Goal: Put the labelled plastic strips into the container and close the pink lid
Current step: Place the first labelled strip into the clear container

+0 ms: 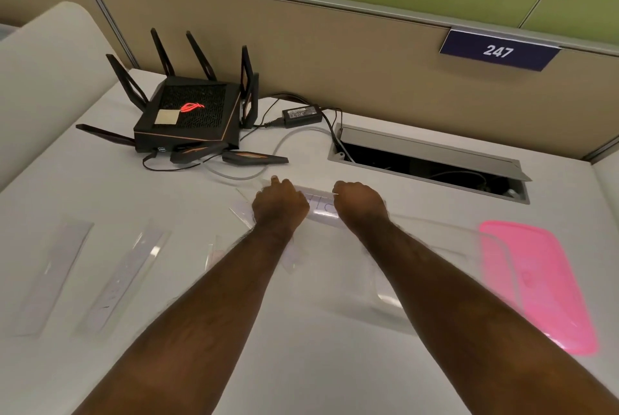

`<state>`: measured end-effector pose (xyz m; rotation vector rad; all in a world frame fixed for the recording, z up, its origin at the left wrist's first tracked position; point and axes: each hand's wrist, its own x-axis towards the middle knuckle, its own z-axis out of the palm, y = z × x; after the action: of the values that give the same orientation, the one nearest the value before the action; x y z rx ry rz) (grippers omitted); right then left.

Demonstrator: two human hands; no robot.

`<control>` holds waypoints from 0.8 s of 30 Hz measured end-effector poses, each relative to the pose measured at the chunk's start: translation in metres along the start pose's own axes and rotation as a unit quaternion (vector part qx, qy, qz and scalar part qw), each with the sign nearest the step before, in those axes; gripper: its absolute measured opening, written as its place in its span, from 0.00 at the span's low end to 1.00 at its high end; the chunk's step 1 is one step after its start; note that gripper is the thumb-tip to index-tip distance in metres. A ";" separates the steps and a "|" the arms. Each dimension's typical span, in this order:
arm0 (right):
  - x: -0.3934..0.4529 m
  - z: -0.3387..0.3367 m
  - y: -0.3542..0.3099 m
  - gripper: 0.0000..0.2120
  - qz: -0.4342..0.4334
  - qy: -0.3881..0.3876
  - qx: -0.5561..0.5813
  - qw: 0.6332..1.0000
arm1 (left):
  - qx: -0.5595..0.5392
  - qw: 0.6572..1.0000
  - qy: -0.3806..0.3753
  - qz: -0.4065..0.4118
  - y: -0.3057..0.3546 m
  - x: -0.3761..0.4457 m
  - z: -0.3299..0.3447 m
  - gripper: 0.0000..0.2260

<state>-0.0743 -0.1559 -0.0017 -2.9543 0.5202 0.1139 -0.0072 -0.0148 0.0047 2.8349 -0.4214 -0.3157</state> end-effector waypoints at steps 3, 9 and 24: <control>-0.009 -0.014 0.000 0.10 -0.034 0.086 0.026 0.995 | -0.053 0.996 0.061 -0.027 0.007 -0.006 -0.012 0.18; -0.037 -0.056 -0.009 0.11 -0.131 0.221 0.049 0.965 | -0.196 0.971 -0.023 -0.134 0.015 -0.012 -0.039 0.25; -0.085 -0.134 0.029 0.37 -0.129 0.020 0.313 0.941 | -0.677 0.666 -0.297 -0.099 -0.003 -0.061 -0.092 0.09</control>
<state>-0.1573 -0.1744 0.1355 -2.3681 0.1249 -0.1205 -0.0400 0.0271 0.1016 1.2148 0.0782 -1.0564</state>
